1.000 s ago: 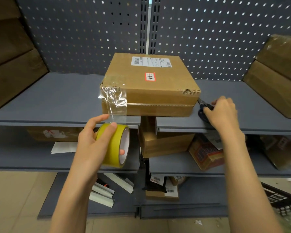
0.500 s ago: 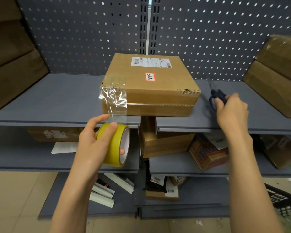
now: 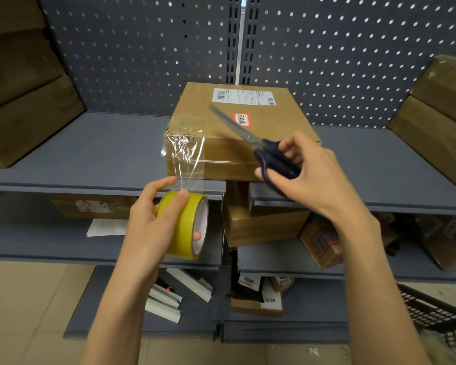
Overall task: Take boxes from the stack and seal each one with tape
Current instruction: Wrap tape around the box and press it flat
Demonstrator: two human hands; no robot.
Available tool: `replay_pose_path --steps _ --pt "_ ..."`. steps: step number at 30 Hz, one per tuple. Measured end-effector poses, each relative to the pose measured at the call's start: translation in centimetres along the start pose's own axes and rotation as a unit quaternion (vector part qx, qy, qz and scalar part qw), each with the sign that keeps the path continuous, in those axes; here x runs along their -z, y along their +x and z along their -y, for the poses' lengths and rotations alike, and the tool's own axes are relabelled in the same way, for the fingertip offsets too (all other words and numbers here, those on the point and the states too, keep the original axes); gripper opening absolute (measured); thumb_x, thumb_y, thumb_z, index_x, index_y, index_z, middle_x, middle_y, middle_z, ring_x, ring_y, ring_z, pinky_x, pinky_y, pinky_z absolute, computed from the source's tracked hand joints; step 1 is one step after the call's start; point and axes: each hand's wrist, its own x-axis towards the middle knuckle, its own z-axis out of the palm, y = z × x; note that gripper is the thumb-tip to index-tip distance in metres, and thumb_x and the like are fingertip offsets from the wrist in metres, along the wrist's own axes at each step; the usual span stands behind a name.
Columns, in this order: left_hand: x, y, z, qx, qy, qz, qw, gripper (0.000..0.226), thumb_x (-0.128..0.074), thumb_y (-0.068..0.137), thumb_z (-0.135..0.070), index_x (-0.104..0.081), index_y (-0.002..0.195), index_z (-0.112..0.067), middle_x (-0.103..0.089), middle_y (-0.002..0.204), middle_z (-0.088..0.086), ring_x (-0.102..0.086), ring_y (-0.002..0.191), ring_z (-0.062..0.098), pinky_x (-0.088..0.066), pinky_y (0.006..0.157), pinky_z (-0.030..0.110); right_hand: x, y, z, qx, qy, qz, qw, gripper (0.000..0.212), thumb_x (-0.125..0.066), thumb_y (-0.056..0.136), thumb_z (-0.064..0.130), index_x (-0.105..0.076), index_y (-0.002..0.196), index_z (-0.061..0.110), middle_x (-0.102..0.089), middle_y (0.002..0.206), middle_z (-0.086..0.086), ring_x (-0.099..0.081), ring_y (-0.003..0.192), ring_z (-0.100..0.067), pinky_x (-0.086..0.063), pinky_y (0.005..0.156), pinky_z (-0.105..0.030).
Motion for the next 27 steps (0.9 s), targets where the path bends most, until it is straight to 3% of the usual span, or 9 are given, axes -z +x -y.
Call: replay_pose_path --steps 3,7,9,13,15,18,25,27 --pt "0.0 0.0 -0.1 0.006 -0.005 -0.001 1.0 0.028 -0.059 0.092 -0.026 -0.056 0.12 -0.032 -0.055 0.096 -0.005 -0.061 0.069 0.009 -0.053 0.049 0.021 -0.1 -0.5 -0.1 -0.005 -0.022 0.076 0.997 0.047 -0.078 0.071 0.047 -0.052 0.096 0.017 -0.06 0.079 0.014 -0.057 0.072 0.002 -0.046 0.059 -0.013" --pt "0.1 0.0 -0.1 0.014 -0.011 0.005 1.0 0.031 -0.059 0.092 -0.027 -0.055 0.122 -0.033 -0.059 0.103 0.004 -0.064 0.076 0.019 -0.058 0.062 0.039 0.7 -1.1 0.2 -0.028 -0.019 0.104 0.994 0.057 -0.076 0.064 0.058 -0.05 0.095 0.018 -0.058 0.077 0.011 -0.052 0.066 -0.004 -0.046 0.058 -0.018" --pt "0.2 0.0 -0.1 0.013 -0.014 0.004 1.0 0.031 -0.06 0.092 -0.027 -0.056 0.122 -0.033 -0.06 0.103 0.004 -0.063 0.076 0.02 -0.058 0.061 0.038 1.1 -1.4 0.2 -0.034 -0.024 0.118 0.992 0.057 -0.077 0.061 0.059 -0.051 0.092 0.019 -0.059 0.075 0.012 -0.052 0.066 -0.002 -0.047 0.059 -0.021" --pt "0.2 0.0 0.0 0.006 -0.013 0.003 1.0 0.03 -0.059 0.092 -0.027 -0.056 0.121 -0.034 -0.059 0.103 0.001 -0.061 0.079 0.017 -0.055 0.054 0.029 1.2 -1.9 0.1 -0.057 0.006 0.166 0.984 0.056 -0.079 0.058 0.058 -0.053 0.088 0.02 -0.06 0.066 0.021 -0.054 0.059 0.004 -0.044 0.053 -0.012" --pt "0.2 0.1 0.1 0.006 -0.018 0.002 1.0 0.03 -0.059 0.092 -0.026 -0.057 0.121 -0.033 -0.058 0.101 -0.002 -0.06 0.077 0.015 -0.054 0.048 0.023 0.7 -1.9 0.0 -0.063 0.002 0.186 0.981 0.057 -0.078 0.056 0.062 -0.054 0.088 0.02 -0.063 0.07 0.012 -0.057 0.061 -0.002 -0.048 0.057 -0.018" --pt "0.2 0.1 0.0 0.012 -0.026 0.007 1.0 0.031 -0.059 0.092 -0.025 -0.057 0.122 -0.032 -0.058 0.104 -0.001 -0.062 0.077 0.018 -0.056 0.048 0.026 -0.2 -1.5 0.0 -0.066 0.0 0.208 0.976 0.063 -0.073 0.053 0.069 -0.056 0.089 0.021 -0.065 0.075 0.005 -0.062 0.069 -0.013 -0.054 0.063 -0.032" --pt "0.3 0.1 0.1 0.015 -0.024 0.01 1.0 0.032 -0.058 0.092 -0.025 -0.056 0.123 -0.033 -0.057 0.114 0.003 -0.062 0.086 0.02 -0.054 0.048 0.024 -1.6 -0.4 0.5 -0.053 0.032 0.224 0.973 0.07 -0.066 0.046 0.077 -0.058 0.087 0.021 -0.066 0.074 0.003 -0.063 0.072 -0.019 -0.053 0.063 -0.033" --pt "0.3 0.1 0.0 0.007 -0.021 0.006 1.0 0.032 -0.057 0.093 -0.024 -0.056 0.124 -0.031 -0.056 0.11 -0.001 -0.06 0.083 0.016 -0.05 0.044 0.017 -1.8 -0.2 0.6 -0.047 0.03 0.228 0.972 0.071 -0.065 0.044 0.078 -0.059 0.087 0.022 -0.066 0.074 0.004 -0.063 0.074 -0.02 -0.054 0.066 -0.035"
